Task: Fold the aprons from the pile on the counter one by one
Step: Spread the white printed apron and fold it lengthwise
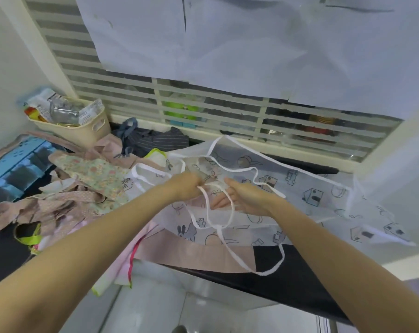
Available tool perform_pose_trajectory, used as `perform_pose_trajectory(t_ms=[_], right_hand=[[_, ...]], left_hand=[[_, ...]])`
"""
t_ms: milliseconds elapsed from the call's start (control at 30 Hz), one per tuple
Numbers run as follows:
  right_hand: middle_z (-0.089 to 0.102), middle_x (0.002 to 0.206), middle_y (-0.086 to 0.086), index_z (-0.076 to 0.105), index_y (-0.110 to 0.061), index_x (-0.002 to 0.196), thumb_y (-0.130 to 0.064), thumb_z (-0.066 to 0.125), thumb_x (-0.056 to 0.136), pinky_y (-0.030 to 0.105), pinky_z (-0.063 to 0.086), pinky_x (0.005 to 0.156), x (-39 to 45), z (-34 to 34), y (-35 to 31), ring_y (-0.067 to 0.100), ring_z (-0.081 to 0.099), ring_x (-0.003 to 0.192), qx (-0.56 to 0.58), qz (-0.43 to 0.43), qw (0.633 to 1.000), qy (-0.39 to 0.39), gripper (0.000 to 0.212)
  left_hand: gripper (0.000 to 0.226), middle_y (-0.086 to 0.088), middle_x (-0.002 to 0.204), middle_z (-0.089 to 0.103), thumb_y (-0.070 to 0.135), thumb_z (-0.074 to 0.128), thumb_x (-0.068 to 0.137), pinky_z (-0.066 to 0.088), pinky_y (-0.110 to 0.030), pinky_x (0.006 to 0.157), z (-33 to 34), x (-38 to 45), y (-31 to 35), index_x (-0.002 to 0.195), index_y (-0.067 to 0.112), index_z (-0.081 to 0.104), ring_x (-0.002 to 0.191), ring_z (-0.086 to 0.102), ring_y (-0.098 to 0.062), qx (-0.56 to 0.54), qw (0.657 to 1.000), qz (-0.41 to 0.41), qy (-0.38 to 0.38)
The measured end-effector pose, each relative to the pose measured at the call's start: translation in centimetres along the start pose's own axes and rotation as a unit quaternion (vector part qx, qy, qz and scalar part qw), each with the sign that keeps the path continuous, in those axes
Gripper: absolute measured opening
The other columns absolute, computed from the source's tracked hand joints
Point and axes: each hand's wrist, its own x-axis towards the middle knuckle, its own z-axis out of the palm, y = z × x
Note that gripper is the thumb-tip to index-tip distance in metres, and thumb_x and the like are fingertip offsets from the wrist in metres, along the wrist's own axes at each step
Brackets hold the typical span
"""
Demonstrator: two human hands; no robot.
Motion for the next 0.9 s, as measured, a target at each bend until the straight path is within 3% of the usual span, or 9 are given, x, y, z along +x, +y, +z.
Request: perform_pose_trajectory(t_ms=[67,167,333,467,533,600,667,800,900], right_hand=[[0.066,0.108,0.021,0.061,-0.009,0.109,-0.052,0.012,0.100,0.033,0.042,0.101,-0.8,0.0,-0.5,0.025,0.060,0.109,0.057,-0.017,0.997,-0.057,0.067],[0.060,0.121,0.025,0.056,-0.001,0.123,-0.055,0.004,0.098,0.025,0.035,0.099,-1.5,0.1,-1.2,0.015,0.061,0.109,0.017,-0.035,0.996,-0.079,0.079],[0.061,0.081,0.005,0.062,-0.013,0.075,-0.063,0.026,0.093,0.023,0.042,0.077,-1.7,0.0,-2.2,0.014,0.056,0.076,-0.118,0.008,0.991,-0.056,0.064],[0.062,0.066,-0.003,0.059,-0.016,0.064,-0.049,0.052,0.092,0.030,0.038,0.102,-0.4,-0.8,-0.6,0.017,0.059,0.088,-0.339,0.077,0.937,-0.027,0.044],[0.065,0.066,-0.003,0.060,-0.015,0.074,-0.042,0.051,0.094,0.024,0.032,0.100,0.3,-0.4,-1.1,0.015,0.060,0.097,-0.358,0.111,0.927,-0.013,0.036],[0.066,0.057,-0.007,0.058,-0.014,0.079,-0.032,0.049,0.097,0.022,0.037,0.090,1.2,1.0,-2.4,0.013,0.062,0.090,-0.329,0.082,0.941,0.001,0.027],[0.064,0.049,-0.006,0.057,-0.012,0.080,-0.020,0.050,0.096,0.019,0.044,0.070,2.3,2.6,-4.0,0.011,0.062,0.069,-0.268,-0.001,0.962,0.044,0.020],[0.062,0.054,0.003,0.058,-0.010,0.078,-0.008,0.050,0.093,0.011,0.045,0.050,3.5,4.9,-7.0,0.013,0.058,0.056,-0.241,-0.061,0.968,0.027,0.017],[0.056,0.060,0.005,0.056,-0.009,0.075,-0.005,0.048,0.094,0.014,0.043,0.048,3.3,5.3,-7.7,0.011,0.051,0.051,-0.267,-0.049,0.962,0.008,0.021]], left_hand=[[0.030,-0.004,0.075,0.064,0.010,0.039,0.096,0.044,-0.025,0.067,-1.7,0.3,0.4,0.081,0.016,0.064,0.070,0.056,-0.017,-0.253,0.966,-0.042,0.024],[0.030,-0.015,0.089,0.071,0.009,0.031,0.099,0.045,-0.017,0.047,-5.1,0.6,0.0,0.101,0.012,0.060,0.055,0.056,-0.015,-0.544,0.829,-0.116,0.054],[0.053,-0.014,0.076,0.071,0.022,0.017,0.101,0.039,-0.017,0.039,-9.8,0.0,-5.3,0.091,-0.004,0.062,0.041,0.052,-0.010,-0.729,0.643,-0.184,0.145],[0.038,-0.008,0.064,0.061,0.019,0.026,0.100,0.037,-0.015,0.033,-11.9,-1.6,-11.4,0.080,0.003,0.054,0.034,0.049,-0.008,-0.797,0.482,-0.219,0.290],[0.027,-0.004,0.064,0.049,0.013,0.037,0.096,0.031,-0.017,0.037,-11.7,-2.4,-13.4,0.073,0.009,0.051,0.031,0.042,-0.008,-0.716,0.556,-0.264,0.328],[0.012,-0.010,0.069,0.049,0.012,0.048,0.090,0.033,-0.024,0.049,-11.3,-3.4,-13.9,0.081,0.007,0.055,0.046,0.045,-0.016,-0.485,0.767,-0.303,0.292],[0.016,-0.015,0.090,0.055,0.017,0.058,0.085,0.038,-0.025,0.056,-10.9,-4.0,-12.3,0.100,0.013,0.055,0.065,0.050,-0.021,-0.315,0.907,-0.236,0.151],[0.080,-0.009,0.156,0.012,0.031,0.064,0.086,0.022,-0.042,0.112,-9.9,-2.4,-6.8,0.148,0.035,0.014,0.141,0.016,-0.032,0.062,0.994,-0.090,0.004],[0.081,-0.007,0.157,0.013,0.022,0.063,0.085,0.019,-0.044,0.112,-8.0,-1.8,-2.8,0.149,0.031,0.014,0.142,0.014,-0.030,0.134,0.987,0.038,-0.077]])
